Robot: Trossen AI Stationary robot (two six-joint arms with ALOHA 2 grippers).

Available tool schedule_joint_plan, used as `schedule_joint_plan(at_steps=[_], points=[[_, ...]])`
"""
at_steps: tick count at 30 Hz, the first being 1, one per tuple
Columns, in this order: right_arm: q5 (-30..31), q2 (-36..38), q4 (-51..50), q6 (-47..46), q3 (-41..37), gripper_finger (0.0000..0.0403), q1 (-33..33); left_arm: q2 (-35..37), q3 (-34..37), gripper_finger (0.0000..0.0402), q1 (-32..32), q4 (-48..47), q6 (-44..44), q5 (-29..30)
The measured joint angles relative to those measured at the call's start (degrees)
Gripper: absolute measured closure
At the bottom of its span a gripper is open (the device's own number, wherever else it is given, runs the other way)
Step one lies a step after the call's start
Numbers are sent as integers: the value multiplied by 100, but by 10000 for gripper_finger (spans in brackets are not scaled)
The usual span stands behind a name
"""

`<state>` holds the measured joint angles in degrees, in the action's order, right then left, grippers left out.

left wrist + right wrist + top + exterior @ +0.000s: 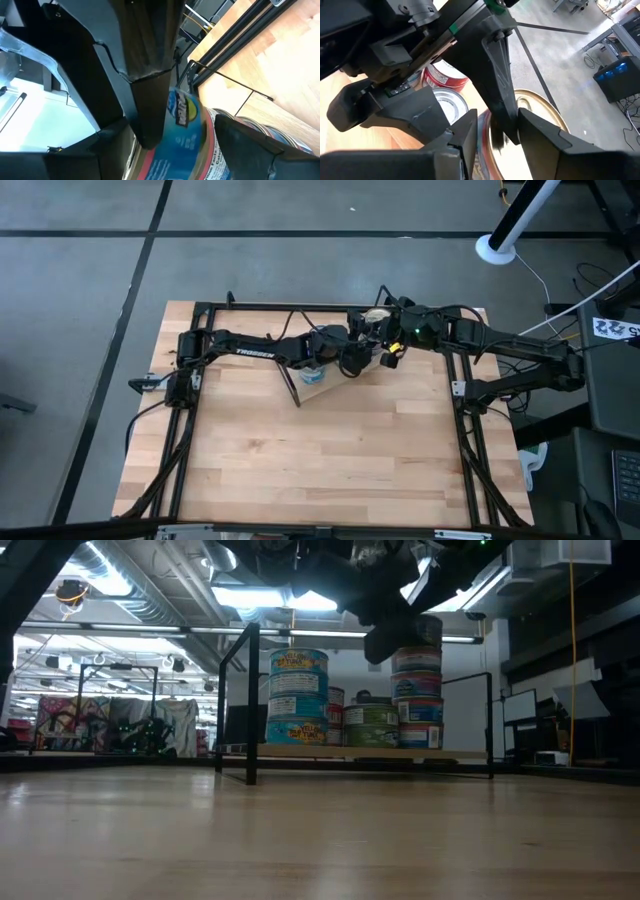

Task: Stack canned seafood by type on shelf
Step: Stack the blue and pink tuna can on the shelf on top of the other blue and pink tuna can, then return to Home Position

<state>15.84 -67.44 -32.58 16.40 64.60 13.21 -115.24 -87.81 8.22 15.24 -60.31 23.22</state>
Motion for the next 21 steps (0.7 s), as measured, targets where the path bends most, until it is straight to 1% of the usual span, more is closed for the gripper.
schedule_joint_plan(at_steps=[3,9,12,14,16,19,21], points=[[15,2,-7,0,0,265,0,0,0,129,-34,5,0,18],[259,2,-42,4,-1,265,0,0,0,130,-78,78,-3,22],[262,0,-49,2,-2,265,0,0,-2,130,-154,130,-5,95],[264,3,-44,2,-2,265,0,0,-2,130,-234,169,-4,278],[266,52,-44,4,-4,265,0,0,-2,132,-334,175,-9,594],[269,191,-72,13,51,265,-7,40,-2,143,-482,170,-9,1152],[264,304,-75,13,141,265,-9,140,-4,153,-569,168,-10,1336]])
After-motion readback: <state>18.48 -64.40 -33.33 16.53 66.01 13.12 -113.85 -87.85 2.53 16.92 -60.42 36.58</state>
